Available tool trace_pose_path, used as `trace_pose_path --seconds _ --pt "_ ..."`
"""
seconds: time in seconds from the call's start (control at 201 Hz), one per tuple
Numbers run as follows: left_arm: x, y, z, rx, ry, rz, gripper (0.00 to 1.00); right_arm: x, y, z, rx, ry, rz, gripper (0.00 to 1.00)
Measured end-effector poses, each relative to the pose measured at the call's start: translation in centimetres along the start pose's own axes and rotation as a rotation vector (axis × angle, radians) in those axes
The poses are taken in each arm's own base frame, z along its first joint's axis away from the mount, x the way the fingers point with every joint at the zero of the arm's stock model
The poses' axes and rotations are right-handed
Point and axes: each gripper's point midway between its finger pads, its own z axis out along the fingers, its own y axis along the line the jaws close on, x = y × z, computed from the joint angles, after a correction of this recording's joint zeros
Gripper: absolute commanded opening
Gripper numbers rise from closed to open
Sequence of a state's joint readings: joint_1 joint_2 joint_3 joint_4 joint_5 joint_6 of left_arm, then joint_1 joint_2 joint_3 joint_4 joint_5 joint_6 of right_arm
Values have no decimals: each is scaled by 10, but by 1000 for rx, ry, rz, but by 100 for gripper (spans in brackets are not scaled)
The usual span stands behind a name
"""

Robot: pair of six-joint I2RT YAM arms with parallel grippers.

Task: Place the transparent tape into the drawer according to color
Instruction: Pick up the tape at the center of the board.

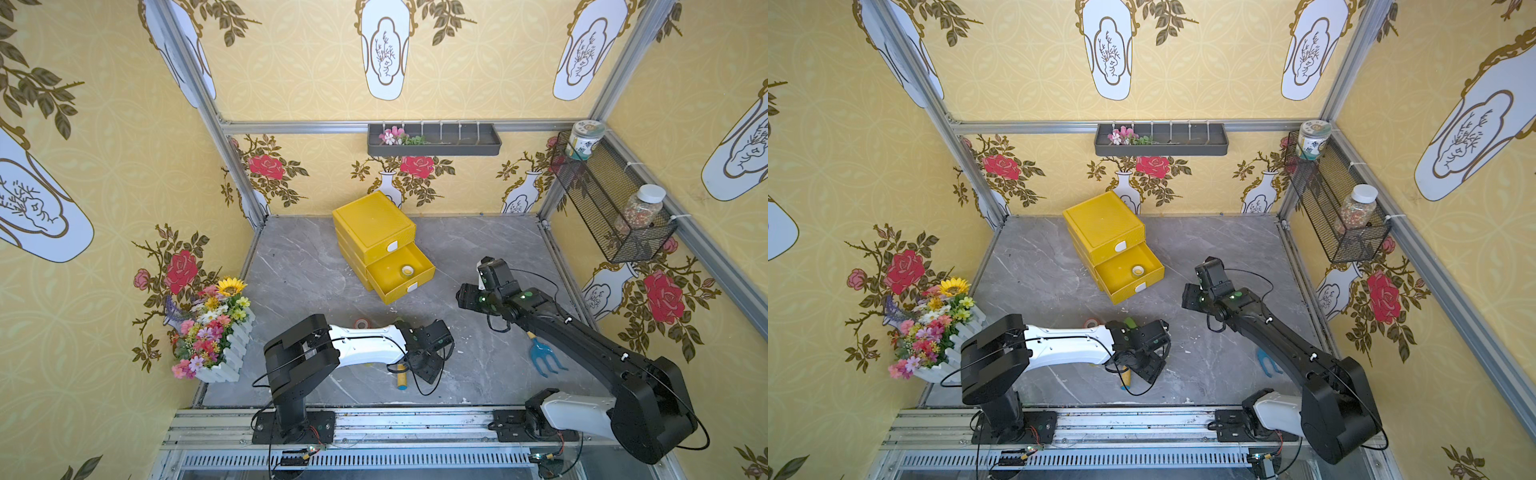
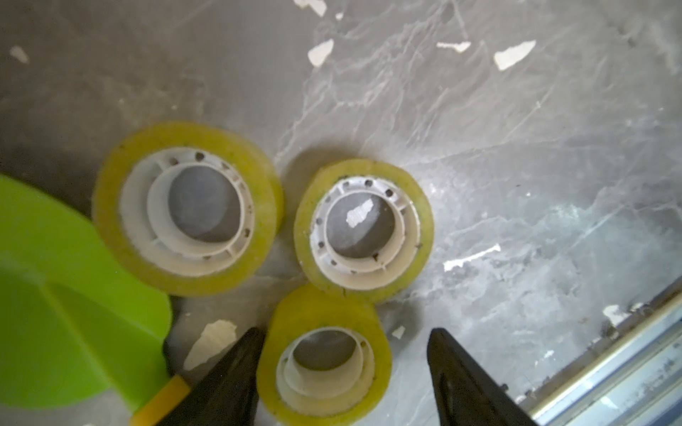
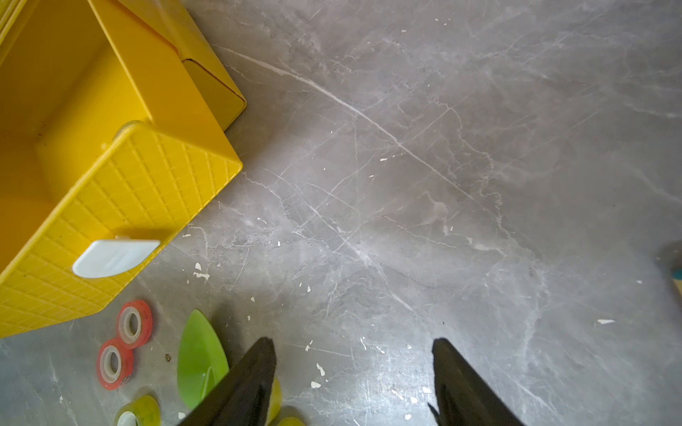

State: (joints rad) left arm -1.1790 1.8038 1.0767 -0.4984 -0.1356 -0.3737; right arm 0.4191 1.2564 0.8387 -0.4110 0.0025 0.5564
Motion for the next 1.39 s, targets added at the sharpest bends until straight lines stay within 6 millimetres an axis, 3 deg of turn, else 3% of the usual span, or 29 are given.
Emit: trace_pose_path --seconds 0.304,0.468,0.732,1.15,1.394 --pt "0 3 3 -70 -8 30 65 0 0 0 0 -2 1 70" --pt "2 4 3 -106 -10 49 54 0 0 0 1 -2 2 70" --pt "3 6 -3 -114 -10 47 54 0 0 0 1 -1 2 70" --pt "-22 -4 -46 -56 -127 30 53 -1 0 0 0 -2 2 70" --pt "-38 5 -77 -34 -200 -12 52 0 0 1 1 5 2 70"
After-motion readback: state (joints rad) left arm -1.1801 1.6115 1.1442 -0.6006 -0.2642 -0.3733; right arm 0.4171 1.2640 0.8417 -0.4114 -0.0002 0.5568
